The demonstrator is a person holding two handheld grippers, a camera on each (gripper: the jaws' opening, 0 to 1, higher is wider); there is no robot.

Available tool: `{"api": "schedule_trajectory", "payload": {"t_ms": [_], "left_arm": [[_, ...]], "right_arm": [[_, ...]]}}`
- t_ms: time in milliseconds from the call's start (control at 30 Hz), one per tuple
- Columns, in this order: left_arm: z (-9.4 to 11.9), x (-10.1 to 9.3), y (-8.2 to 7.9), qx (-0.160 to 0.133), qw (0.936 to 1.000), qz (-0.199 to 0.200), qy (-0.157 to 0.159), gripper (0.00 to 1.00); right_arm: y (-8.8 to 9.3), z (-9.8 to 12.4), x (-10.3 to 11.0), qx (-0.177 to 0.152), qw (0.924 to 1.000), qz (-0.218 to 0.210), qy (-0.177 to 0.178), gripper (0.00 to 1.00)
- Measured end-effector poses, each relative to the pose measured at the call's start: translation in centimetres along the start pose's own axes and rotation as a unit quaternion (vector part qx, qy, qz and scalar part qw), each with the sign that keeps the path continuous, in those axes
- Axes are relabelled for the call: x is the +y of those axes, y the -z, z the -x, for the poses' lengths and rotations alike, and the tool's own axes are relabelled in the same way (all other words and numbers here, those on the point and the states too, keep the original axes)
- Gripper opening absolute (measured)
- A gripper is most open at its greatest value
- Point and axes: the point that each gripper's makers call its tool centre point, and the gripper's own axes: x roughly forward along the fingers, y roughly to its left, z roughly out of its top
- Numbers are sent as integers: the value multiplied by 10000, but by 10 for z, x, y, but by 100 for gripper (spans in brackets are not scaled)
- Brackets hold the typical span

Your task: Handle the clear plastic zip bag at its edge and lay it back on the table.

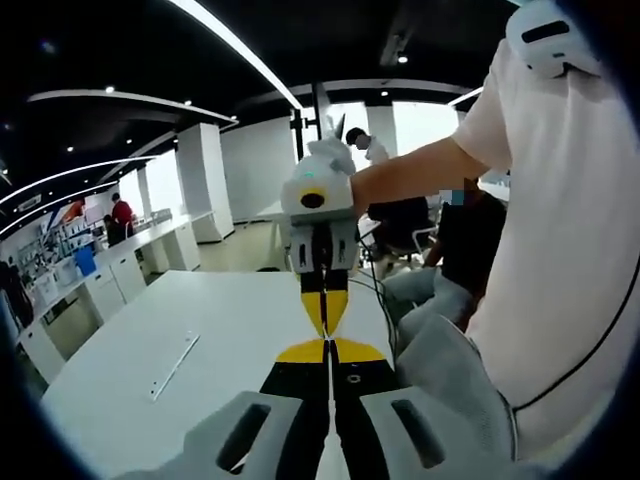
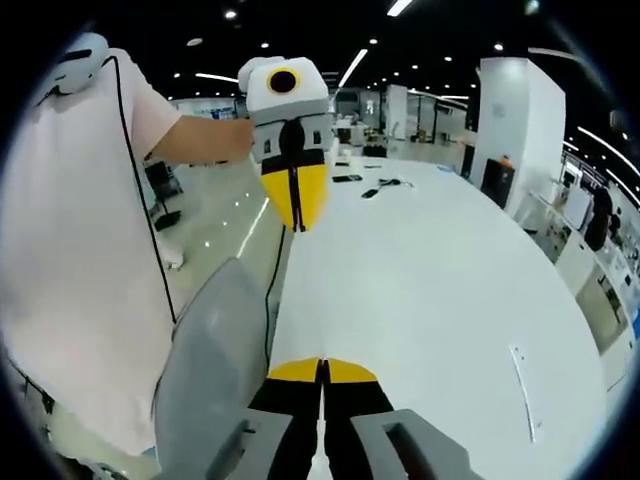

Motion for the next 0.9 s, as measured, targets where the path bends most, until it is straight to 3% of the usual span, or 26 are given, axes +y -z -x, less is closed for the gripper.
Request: {"api": "schedule_trajectory", "payload": {"t_ms": [300, 700, 900], "left_arm": [[-1, 0, 5, 82, 9999, 56, -51, 0], [0, 9, 18, 130, 9985, 489, -196, 0], [3, 17, 14, 18, 9978, 407, -531, 1]], "right_arm": [[2, -1, -1, 107, 9998, 134, 118, 0], [4, 1, -2, 244, 9990, 254, 258, 0], [3, 0, -4, 334, 9985, 258, 342, 0]]}}
